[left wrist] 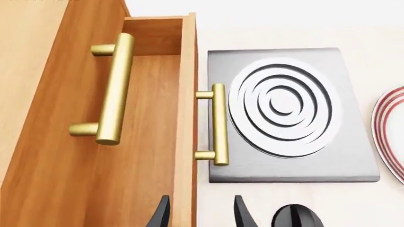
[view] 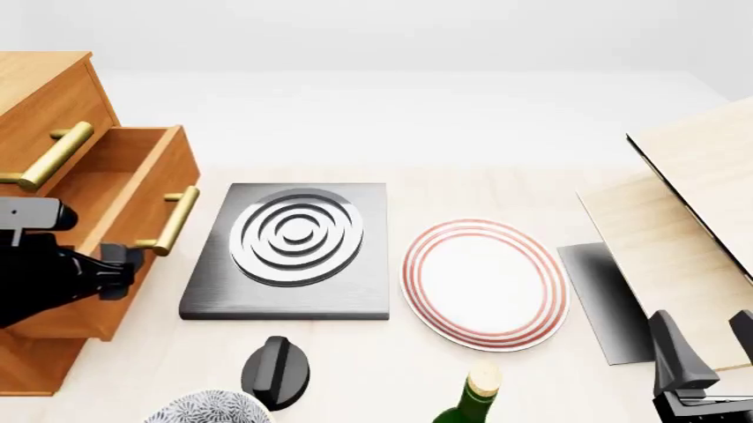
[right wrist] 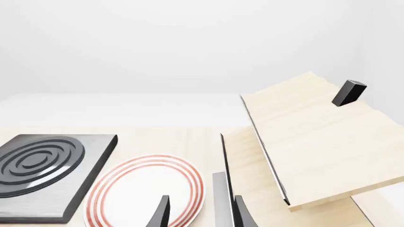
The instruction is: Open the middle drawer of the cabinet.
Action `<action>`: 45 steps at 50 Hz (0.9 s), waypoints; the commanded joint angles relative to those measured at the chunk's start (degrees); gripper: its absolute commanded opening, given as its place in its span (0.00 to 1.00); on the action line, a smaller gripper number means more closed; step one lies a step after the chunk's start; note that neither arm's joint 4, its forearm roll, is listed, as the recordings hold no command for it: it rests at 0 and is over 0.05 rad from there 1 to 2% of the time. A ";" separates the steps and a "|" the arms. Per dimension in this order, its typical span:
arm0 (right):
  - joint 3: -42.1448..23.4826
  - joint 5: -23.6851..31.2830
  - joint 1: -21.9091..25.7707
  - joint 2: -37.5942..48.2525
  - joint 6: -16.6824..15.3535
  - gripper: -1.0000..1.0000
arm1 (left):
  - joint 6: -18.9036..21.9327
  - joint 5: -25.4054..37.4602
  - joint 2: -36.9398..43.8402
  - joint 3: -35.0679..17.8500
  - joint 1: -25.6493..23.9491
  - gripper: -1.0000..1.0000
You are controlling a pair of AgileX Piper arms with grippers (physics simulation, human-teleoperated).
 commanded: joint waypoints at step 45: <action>0.00 0.31 0.06 -0.60 0.01 1.00 | -3.69 -0.91 2.28 2.79 -9.57 1.00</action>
